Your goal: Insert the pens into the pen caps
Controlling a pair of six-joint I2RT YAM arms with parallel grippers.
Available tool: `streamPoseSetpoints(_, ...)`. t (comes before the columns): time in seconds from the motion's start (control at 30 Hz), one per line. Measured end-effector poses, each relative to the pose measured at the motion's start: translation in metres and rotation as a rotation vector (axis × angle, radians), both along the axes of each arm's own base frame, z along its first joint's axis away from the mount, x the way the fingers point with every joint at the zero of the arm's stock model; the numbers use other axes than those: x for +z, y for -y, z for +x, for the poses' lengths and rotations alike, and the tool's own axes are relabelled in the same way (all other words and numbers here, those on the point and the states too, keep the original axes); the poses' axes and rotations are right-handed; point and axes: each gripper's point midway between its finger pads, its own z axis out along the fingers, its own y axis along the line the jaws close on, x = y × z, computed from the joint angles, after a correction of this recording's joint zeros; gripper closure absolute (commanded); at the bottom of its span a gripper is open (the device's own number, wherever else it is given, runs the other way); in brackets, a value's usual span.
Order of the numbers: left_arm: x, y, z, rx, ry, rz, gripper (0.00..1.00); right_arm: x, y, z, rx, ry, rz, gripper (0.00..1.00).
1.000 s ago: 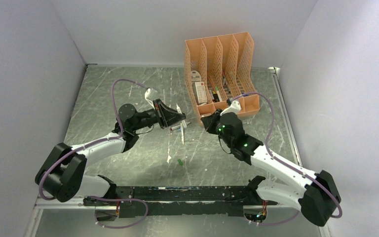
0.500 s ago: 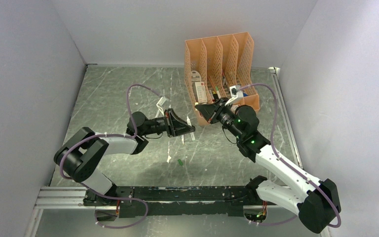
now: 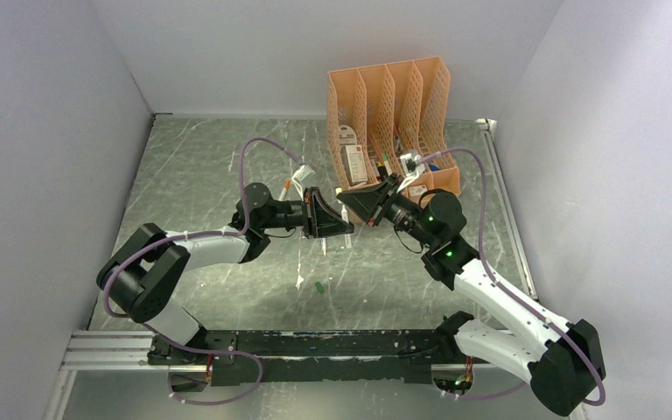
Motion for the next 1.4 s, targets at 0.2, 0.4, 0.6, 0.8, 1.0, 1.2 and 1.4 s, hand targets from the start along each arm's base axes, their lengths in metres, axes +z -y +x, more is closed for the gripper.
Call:
streamPoseSetpoints(0.2,-0.001,0.0,0.0,0.0,0.004,0.003,0.93,-0.01,0.0,0.0,0.0,-0.01,-0.016,1.0)
streamPoseSetpoints(0.4,0.003,-0.002,-0.004,-0.013,0.016,-0.001,0.93,-0.011,0.001,0.001,-0.006,-0.004,-0.022,1.0)
streamPoseSetpoints(0.6,0.004,-0.001,-0.007,-0.026,0.019,0.0,0.93,-0.011,0.002,0.003,-0.019,0.001,-0.026,1.0)
streamPoseSetpoints(0.8,0.01,-0.002,-0.009,-0.028,0.043,-0.008,0.93,-0.012,0.002,0.004,-0.022,0.001,-0.03,1.0)
streamPoseSetpoints(1.0,0.009,-0.003,-0.009,-0.026,0.045,-0.004,0.93,-0.012,0.002,0.004,-0.021,0.003,-0.029,1.0)
streamPoseSetpoints(1.2,0.008,-0.002,-0.006,-0.009,0.037,0.0,0.93,-0.011,0.003,0.003,-0.021,0.005,-0.028,1.0)
streamPoseSetpoints(1.4,0.008,-0.001,-0.005,0.003,0.029,-0.002,0.93,-0.015,0.005,0.002,-0.029,0.0,-0.032,1.0)
